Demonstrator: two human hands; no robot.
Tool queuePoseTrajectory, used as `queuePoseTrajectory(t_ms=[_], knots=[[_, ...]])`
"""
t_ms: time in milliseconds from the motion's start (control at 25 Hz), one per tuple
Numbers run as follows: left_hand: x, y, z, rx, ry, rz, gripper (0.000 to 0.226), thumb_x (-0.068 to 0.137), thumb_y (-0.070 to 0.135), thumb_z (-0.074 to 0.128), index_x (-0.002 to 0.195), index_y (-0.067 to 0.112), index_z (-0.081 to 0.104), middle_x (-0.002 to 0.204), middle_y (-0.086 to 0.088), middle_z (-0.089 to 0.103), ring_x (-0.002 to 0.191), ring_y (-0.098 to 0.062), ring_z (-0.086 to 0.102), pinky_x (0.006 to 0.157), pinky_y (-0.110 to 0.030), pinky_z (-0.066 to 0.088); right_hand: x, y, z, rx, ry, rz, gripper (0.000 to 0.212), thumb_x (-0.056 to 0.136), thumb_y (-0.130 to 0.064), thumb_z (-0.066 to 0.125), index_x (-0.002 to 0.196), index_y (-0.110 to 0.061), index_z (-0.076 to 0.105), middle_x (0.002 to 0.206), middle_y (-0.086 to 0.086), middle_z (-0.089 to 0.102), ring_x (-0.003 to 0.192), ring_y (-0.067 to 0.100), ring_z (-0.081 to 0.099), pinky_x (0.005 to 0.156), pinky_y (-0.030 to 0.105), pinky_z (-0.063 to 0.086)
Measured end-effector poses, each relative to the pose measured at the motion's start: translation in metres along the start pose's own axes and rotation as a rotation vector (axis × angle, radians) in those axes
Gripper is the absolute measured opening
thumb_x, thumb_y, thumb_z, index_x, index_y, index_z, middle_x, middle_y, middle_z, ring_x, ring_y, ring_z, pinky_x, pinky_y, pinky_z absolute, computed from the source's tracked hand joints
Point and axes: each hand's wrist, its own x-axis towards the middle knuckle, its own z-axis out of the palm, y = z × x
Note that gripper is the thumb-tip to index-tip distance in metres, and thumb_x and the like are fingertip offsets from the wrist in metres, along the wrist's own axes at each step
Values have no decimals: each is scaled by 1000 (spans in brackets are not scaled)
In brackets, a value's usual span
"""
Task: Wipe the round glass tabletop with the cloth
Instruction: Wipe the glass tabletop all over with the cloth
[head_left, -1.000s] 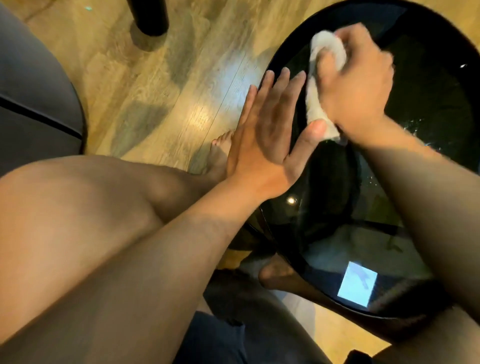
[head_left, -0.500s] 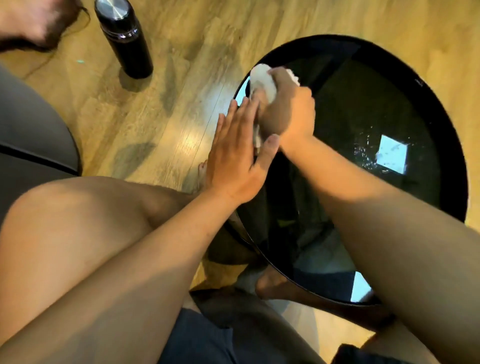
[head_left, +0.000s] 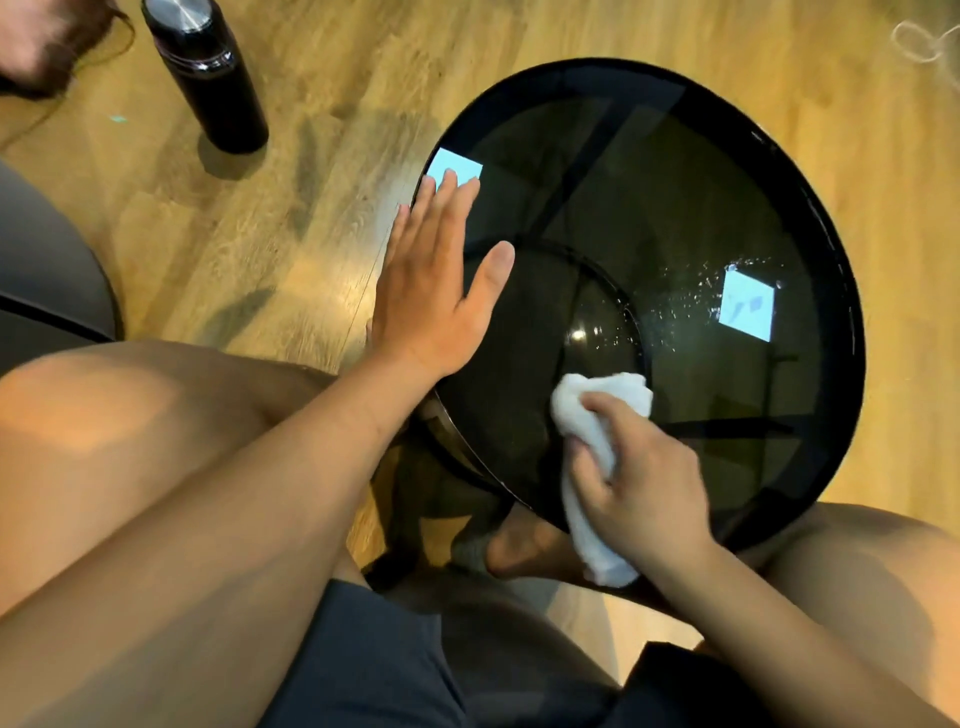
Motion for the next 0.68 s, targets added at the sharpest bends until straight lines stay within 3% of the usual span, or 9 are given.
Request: queuePoseTrajectory(t_ms=[120,240,320,440,560,680], knots=[[0,3,0,-52,27,-20,66,100,49,23,152,11,31,163,-12,27,153,-25,16,125,-38,8,65,-53,26,-34,42,-158,34,85,-32,51,112,-13,61,84,11,67,59,38,63,51,40,51],[1,2,0,-179,84,-109,64,99,46,23,152,10,32,162,-10,29,153,-23,17,123,-31,13,136,-77,37,23,24,-135,21,91,-38,47,109,-26,50,84,3,61,64,35,62,57,37,47],[1,1,1,-157,72,-97,65,99,46,26,153,9,29,162,-10,28,153,-23,16,124,-38,15,182,-78,37,85,65,-75,17,89,-41,44,104,-32,45,82,1,58,68,34,62,59,35,41],[1,1,1,-120,36,-69,65,100,45,30,154,9,26,163,-11,25,153,-23,13,122,-48,18,251,-79,38,35,214,-21,27,85,-43,46,107,-29,55,82,1,59,69,29,57,59,32,36],[2,1,2,-92,23,-72,64,100,45,33,153,10,28,163,-10,25,154,-24,12,124,-47,13,308,-46,30,-57,253,23,36,86,-44,42,113,-25,55,100,8,65,83,34,59,65,35,39],[2,2,1,-8,12,-19,66,100,48,33,153,10,28,163,-12,26,154,-26,13,125,-44,5,341,40,-10,-170,203,258,42,89,-44,36,122,-24,53,116,16,65,104,39,61,82,44,47]])
